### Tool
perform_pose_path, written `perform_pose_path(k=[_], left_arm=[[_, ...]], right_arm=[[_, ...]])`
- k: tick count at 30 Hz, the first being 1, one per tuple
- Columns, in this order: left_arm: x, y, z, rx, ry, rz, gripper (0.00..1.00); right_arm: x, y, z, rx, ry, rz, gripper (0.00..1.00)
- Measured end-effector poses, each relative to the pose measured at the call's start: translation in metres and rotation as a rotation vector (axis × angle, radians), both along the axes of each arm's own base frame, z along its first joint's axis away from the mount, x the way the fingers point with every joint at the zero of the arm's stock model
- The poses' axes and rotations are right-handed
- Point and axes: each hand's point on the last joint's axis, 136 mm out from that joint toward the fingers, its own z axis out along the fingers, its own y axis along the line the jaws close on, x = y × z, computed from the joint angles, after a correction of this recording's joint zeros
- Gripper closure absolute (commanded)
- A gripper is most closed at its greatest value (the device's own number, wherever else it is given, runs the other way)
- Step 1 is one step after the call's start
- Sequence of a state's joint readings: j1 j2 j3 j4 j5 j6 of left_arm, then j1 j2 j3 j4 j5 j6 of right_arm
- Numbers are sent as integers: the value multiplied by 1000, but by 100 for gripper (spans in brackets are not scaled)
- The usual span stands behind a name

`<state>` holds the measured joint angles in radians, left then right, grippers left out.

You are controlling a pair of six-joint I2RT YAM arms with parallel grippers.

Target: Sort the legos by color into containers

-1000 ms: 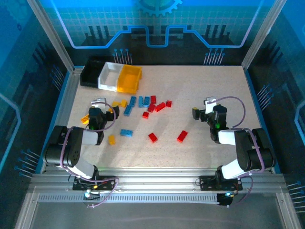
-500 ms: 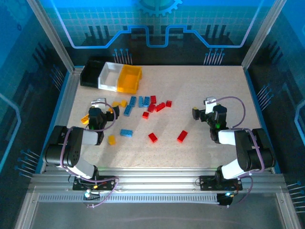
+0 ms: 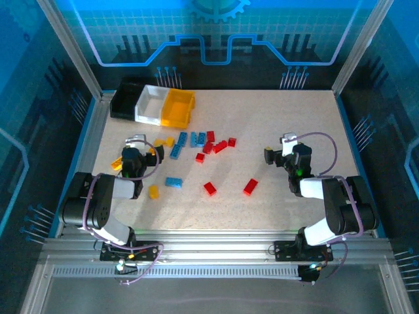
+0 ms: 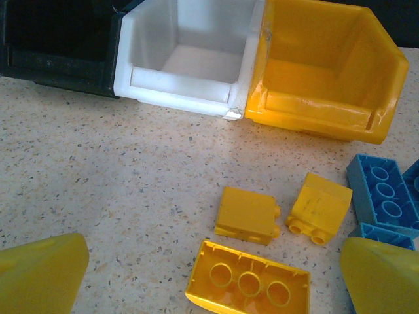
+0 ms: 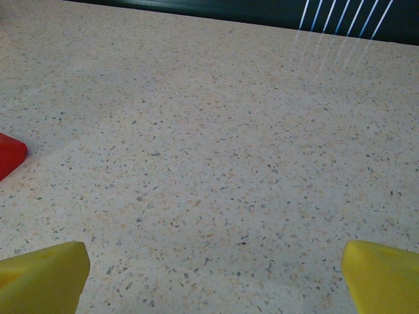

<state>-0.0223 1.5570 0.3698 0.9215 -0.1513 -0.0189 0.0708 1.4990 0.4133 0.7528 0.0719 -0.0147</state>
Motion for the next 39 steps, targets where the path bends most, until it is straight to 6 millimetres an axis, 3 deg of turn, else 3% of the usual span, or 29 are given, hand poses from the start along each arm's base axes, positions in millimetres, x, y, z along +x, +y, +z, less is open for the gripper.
perform_pose_path(k=[4, 8, 14, 21, 24, 29, 36, 39], left_arm=[[-1, 0, 0, 0, 5, 0, 1], [-5, 4, 15, 4, -11, 20, 1], [-6, 13, 60, -13, -32, 81, 1], [9, 16, 126, -103, 12, 182, 1], [3, -6, 128, -109, 80, 149, 1], [-15, -30, 114, -189, 242, 109, 1], [-42, -65, 89, -282, 425, 2, 1], [-52, -80, 84, -305, 473, -47, 1]], right_arm=[[1, -5, 1, 0, 26, -30, 0], [4, -12, 21, 8, 43, -83, 0], [12, -23, 76, 82, 73, -172, 0], [9, -11, 105, 191, 308, -210, 0], [-2, 16, 100, 202, 453, -181, 0], [-66, 66, 66, 173, 735, -142, 0], [-132, 85, 36, 226, 952, -291, 4], [-150, 88, 24, 250, 1005, -359, 9]])
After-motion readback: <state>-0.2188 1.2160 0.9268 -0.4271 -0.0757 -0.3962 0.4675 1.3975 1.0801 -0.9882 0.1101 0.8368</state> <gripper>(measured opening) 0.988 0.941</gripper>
